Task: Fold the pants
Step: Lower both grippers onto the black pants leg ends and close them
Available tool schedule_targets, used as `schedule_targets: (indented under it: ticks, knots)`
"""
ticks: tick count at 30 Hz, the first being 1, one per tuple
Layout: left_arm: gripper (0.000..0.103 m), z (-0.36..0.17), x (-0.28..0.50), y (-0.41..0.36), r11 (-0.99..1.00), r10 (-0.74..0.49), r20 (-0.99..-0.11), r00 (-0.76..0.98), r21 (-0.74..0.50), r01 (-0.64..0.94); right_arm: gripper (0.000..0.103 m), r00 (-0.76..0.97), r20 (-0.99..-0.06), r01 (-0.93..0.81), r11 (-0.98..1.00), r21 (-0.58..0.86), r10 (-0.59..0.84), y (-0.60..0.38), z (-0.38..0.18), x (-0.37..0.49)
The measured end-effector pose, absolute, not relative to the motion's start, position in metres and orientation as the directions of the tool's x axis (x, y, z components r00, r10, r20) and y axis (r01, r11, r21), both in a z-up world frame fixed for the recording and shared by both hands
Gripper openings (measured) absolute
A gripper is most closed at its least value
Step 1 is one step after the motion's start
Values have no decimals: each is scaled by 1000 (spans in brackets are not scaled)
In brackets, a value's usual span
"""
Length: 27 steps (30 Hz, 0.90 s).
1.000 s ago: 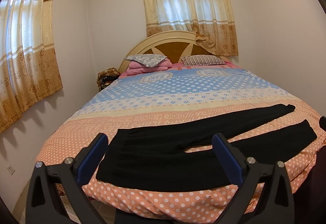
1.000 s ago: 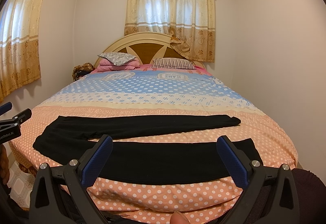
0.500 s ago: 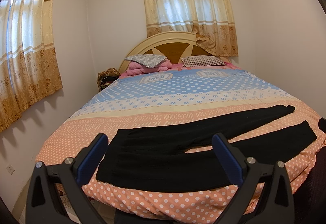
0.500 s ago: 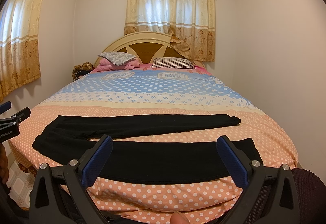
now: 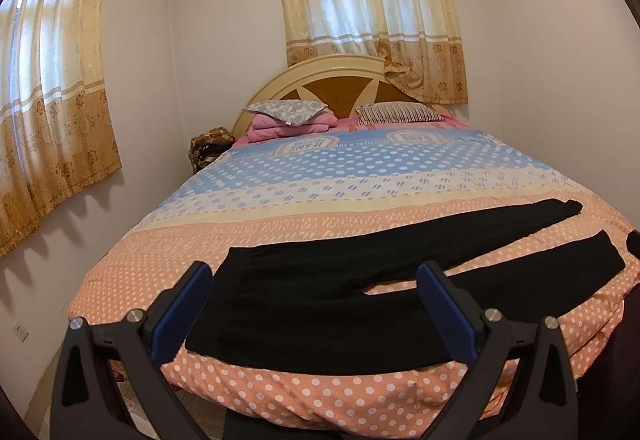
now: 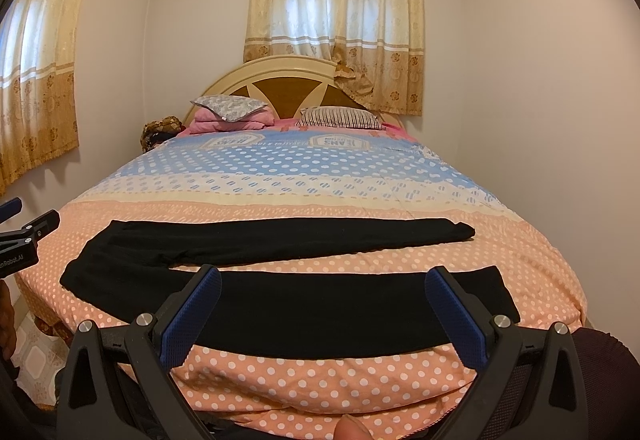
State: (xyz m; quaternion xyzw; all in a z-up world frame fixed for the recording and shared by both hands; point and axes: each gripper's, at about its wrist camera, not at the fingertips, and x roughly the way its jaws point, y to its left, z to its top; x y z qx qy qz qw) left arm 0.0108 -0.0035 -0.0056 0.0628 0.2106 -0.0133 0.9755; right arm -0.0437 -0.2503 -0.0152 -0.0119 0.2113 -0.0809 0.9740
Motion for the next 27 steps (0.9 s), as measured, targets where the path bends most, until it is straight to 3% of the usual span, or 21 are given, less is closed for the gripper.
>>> schedule_targets:
  ticks: [4,13,17,20,27]
  knots:
    - [103,-19,36,12,992,10,-428,904,115,43,102,904,-400,150,988,-31,-150,-266,-19,-37]
    - [103,-68,136,84,992,114,-546,830,111,-63,102,860,-487,204,977,57,-151,-324,-61,11]
    - [103,-90,189,110,988,150,-604,782,127,-91,93,842,-517,216,974,67,-151,-344,-70,44]
    - [102,-110,227,126,987,159,-656,738,131,-96,93,834,-530,220,974,62,-155,-352,-73,65]
    - [60,-150,299,148,994,107,-782,614,92,-57,93,808,-569,220,975,44,-156,-363,-90,93]
